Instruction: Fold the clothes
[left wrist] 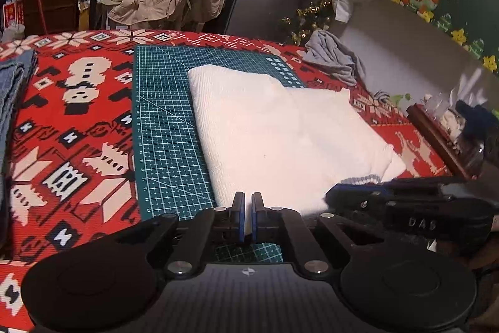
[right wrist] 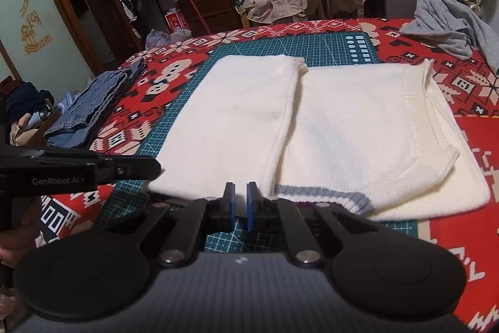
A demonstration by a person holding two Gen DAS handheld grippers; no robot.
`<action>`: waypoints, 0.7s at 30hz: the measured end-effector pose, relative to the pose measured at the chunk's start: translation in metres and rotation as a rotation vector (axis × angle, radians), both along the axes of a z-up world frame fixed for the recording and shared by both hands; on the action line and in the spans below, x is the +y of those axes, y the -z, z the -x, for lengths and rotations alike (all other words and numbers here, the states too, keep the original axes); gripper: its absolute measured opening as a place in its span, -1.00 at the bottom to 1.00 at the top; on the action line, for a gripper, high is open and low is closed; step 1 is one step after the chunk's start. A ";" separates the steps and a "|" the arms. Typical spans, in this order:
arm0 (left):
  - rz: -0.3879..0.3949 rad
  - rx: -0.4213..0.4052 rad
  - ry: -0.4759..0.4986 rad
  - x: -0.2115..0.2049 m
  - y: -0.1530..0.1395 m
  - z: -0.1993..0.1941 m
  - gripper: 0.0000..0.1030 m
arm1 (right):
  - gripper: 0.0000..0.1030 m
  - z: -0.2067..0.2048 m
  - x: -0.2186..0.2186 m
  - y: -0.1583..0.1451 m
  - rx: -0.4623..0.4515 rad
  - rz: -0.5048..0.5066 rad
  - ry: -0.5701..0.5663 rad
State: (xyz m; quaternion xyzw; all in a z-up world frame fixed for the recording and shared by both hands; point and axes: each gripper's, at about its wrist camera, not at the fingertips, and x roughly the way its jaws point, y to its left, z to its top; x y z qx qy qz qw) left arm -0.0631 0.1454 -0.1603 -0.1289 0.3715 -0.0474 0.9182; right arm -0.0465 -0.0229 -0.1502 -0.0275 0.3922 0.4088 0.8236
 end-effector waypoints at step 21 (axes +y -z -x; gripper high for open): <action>0.039 -0.033 -0.034 0.008 -0.002 -0.081 -0.91 | -0.76 -0.059 0.065 -0.019 -0.044 -0.051 0.030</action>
